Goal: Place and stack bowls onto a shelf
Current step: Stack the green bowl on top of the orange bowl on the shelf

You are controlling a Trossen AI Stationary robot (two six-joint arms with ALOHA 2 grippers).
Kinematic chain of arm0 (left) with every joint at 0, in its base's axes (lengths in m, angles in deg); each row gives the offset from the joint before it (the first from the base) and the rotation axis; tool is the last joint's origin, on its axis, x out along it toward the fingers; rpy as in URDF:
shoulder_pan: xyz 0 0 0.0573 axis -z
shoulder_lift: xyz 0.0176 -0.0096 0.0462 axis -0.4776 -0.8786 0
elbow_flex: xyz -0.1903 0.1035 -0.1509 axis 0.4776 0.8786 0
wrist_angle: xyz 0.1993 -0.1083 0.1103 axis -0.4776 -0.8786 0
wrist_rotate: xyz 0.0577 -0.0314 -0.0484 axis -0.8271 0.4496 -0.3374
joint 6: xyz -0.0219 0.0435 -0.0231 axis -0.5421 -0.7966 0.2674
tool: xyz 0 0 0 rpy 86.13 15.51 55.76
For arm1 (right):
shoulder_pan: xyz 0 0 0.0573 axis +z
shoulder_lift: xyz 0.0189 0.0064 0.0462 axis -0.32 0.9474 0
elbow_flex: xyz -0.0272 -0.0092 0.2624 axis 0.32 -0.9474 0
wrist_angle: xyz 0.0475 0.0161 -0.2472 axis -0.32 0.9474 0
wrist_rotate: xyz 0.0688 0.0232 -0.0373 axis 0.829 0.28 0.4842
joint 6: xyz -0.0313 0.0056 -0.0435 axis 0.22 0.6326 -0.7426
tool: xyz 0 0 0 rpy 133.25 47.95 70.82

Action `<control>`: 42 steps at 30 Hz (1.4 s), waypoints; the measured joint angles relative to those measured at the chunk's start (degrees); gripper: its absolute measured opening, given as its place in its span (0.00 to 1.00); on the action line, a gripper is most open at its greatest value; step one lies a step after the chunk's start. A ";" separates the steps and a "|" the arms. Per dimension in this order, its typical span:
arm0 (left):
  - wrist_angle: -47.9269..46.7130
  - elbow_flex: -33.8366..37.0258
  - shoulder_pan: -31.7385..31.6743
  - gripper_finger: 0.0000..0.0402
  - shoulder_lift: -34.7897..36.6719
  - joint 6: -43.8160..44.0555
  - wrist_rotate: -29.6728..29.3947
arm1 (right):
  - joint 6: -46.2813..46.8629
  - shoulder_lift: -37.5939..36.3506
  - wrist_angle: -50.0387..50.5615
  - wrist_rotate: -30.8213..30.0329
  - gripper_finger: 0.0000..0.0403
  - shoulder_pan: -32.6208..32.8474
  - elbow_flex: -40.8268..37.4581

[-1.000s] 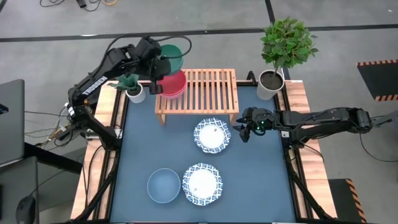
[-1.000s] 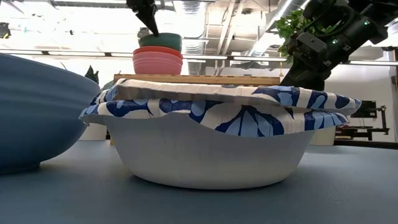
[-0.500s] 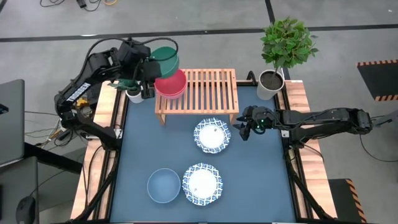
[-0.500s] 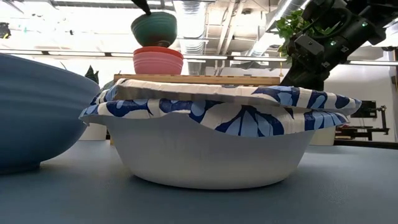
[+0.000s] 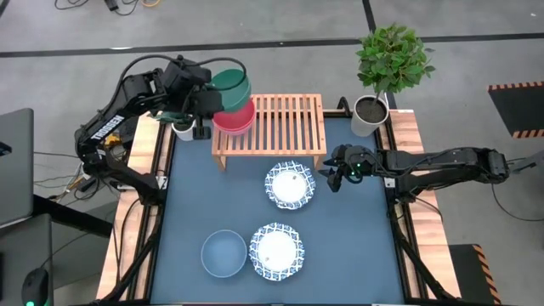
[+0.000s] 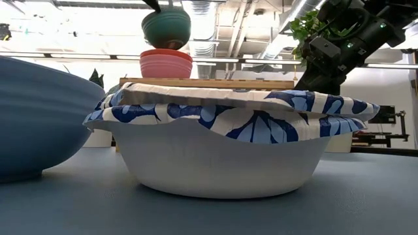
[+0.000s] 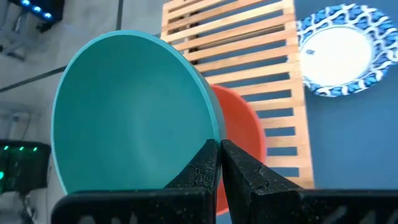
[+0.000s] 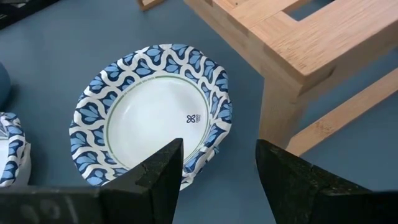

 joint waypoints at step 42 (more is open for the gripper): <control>2.99 11.45 0.00 0.00 -0.05 -2.68 1.51 | 0.09 0.00 0.01 0.07 0.56 0.00 0.00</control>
